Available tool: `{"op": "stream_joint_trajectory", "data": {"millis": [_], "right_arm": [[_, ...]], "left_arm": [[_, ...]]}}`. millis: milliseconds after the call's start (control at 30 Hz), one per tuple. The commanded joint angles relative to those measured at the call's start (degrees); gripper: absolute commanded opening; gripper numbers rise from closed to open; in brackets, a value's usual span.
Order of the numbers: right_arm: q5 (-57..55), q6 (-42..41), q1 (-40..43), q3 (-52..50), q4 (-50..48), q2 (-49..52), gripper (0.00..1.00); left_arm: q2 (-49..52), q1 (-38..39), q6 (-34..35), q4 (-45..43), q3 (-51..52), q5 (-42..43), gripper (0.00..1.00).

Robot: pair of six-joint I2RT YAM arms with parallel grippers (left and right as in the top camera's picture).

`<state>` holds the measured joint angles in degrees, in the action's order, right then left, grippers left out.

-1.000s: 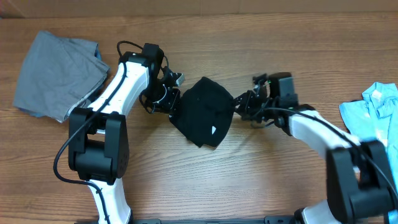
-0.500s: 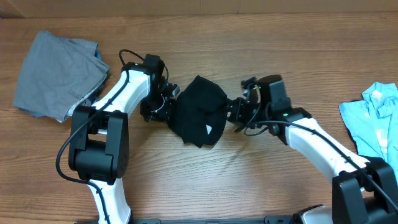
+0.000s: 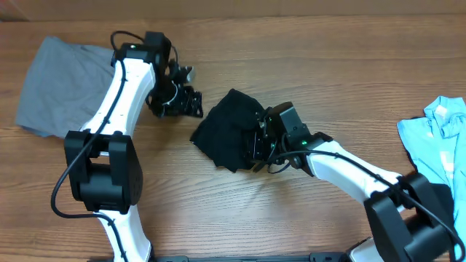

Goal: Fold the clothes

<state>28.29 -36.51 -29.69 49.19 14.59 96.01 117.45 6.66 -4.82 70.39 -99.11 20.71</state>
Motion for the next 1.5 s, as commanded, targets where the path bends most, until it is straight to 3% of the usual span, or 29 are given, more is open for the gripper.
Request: {"op": "stream_joint_trajectory", "data": {"millis": [0,67,100,133,167,200,233,367,600,733,767,1000,1033,1067,1100,1200,1300,1467], "right_arm": [[-1.2,-2.5,-0.2,0.3,0.6,1.7,0.13],[-1.2,-1.0,0.2,0.3,1.5,1.5,0.1],[-1.2,0.5,0.4,0.4,1.9,1.1,0.09],[-1.3,1.7,0.7,0.5,2.4,0.3,0.08],[-1.3,3.3,1.2,0.8,2.9,-0.9,0.06],[-1.3,4.7,1.7,1.1,3.4,-2.4,0.04],[-1.3,6.1,2.2,1.5,3.8,-3.8,0.04],[-1.9,7.0,5.7,5.6,10.1,-8.8,0.04],[-6.4,13.1,11.7,25.1,27.8,-8.9,0.04],[-11.2,15.7,13.5,39.4,35.1,-4.3,0.06],[-12.2,16.5,13.6,40.8,36.1,-3.1,0.07],[-9.0,20.3,13.6,41.9,38.0,9.9,0.11],[-7.5,21.5,13.6,41.9,37.3,11.4,0.16],[-5.5,23.1,13.6,41.9,36.1,13.2,0.29],[-2.0,25.1,13.6,41.9,34.7,15.1,0.31],[2.5,25.9,13.0,41.9,32.4,18.3,0.3],[1.7,25.9,11.8,41.9,31.6,21.2,0.22],[-6.8,21.3,10.6,40.9,32.6,27.5,0.16]], "left_arm": [[-0.3,0.1,-0.2,-0.7,-0.8,7.8,0.83],[-0.3,0.1,0.5,-0.3,-0.6,10.4,0.82],[-0.3,0.3,0.5,-0.1,-0.4,12.0,0.77],[-0.3,0.5,0.5,0.0,-0.2,13.1,0.61],[-0.3,0.9,0.5,0.4,-0.1,13.9,0.31],[-0.3,1.3,0.5,1.0,0.0,13.9,0.15],[-0.3,1.7,0.5,1.7,0.1,13.9,0.04],[-0.3,3.6,0.2,4.9,0.2,13.8,0.04],[-3.3,6.2,-2.8,4.9,0.2,9.8,0.04],[-7.8,7.6,2.0,4.4,0.2,1.0,0.06],[-8.2,7.9,3.7,4.5,0.2,-0.3,0.12],[-8.4,11.5,16.2,3.0,7.1,-1.2,0.25],[-8.4,12.0,18.1,1.2,9.2,-1.2,0.27],[-8.4,12.6,19.5,-0.3,11.0,-1.2,0.28],[-8.4,13.4,21.9,-3.5,14.6,-1.2,0.29],[-8.4,14.4,24.5,-9.6,19.8,-1.4,0.28],[-8.4,14.5,24.6,-15.8,24.2,-2.4,0.24],[-8.2,13.9,24.8,-22.7,28.8,-10.8,0.24]]}}
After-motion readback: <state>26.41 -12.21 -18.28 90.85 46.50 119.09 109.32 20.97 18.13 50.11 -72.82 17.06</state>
